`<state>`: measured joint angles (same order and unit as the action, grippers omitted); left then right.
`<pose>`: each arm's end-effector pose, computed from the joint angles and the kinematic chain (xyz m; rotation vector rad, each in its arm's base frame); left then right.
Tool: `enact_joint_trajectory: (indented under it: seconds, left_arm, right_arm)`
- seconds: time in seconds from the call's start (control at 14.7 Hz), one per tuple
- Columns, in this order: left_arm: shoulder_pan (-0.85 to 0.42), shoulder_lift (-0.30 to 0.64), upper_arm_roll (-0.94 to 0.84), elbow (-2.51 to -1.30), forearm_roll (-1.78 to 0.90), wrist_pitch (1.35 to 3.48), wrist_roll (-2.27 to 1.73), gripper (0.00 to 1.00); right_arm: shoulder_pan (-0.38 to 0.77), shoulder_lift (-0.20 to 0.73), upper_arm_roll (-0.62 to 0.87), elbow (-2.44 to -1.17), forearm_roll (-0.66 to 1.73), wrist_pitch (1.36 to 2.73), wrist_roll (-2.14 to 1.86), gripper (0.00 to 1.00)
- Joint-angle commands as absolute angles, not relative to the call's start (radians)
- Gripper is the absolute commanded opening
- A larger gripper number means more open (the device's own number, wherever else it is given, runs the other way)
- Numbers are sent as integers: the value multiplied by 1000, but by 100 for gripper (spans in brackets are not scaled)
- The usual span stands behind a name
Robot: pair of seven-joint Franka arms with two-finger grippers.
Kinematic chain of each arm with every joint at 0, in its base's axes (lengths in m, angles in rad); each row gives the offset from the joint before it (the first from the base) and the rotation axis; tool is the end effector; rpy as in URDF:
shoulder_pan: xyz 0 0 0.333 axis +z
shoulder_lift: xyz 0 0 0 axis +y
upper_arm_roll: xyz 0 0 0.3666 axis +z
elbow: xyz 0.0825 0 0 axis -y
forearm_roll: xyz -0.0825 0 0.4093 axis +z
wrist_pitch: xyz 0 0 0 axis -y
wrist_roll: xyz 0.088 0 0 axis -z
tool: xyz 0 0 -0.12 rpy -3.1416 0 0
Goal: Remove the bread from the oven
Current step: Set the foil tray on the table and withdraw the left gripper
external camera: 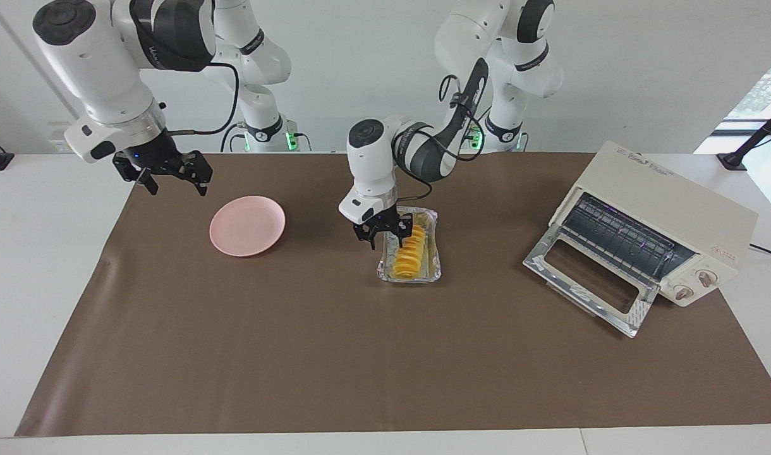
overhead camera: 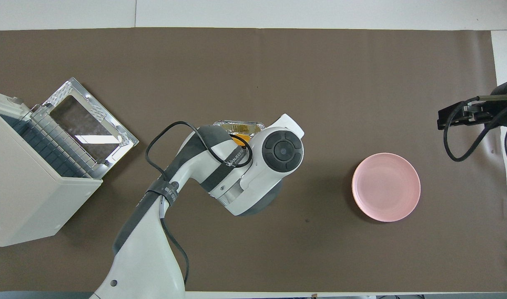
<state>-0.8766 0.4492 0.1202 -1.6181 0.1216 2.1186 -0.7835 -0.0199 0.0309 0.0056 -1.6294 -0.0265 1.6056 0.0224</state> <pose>0.5253 -0.5023 0.3923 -3.0568 0.0715 -0.2265 0.5900 -0.0116 0.6179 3.1134 -0.0546 -0.0850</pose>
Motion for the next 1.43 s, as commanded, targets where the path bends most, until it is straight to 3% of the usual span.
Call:
enact_joint_trajectory:
  seconds: [0.0,0.2,0.68,1.16,1.36]
  left_arm:
    - [-787,347,115,-1591,48,2071,-779,100]
    - [-717,259,118,-1585,40,1962,-700,100]
    - [-385,28,123,-1601,37,1665,-162,100]
    - [-210,-69,114,-1664,20,1545,-115,100]
    - [-123,-20,63,-1525,-8,1419,3,100]
  right_arm:
    - [-31,12,15,-1649,-37,1600,3,100]
    - [-31,12,15,-1649,-37,1600,3,100]
    - [-31,12,15,-1649,-37,1600,3,100]
    - [-31,12,15,-1649,-37,1600,3,100]
    - [-31,12,15,-1649,-37,1600,3,100]
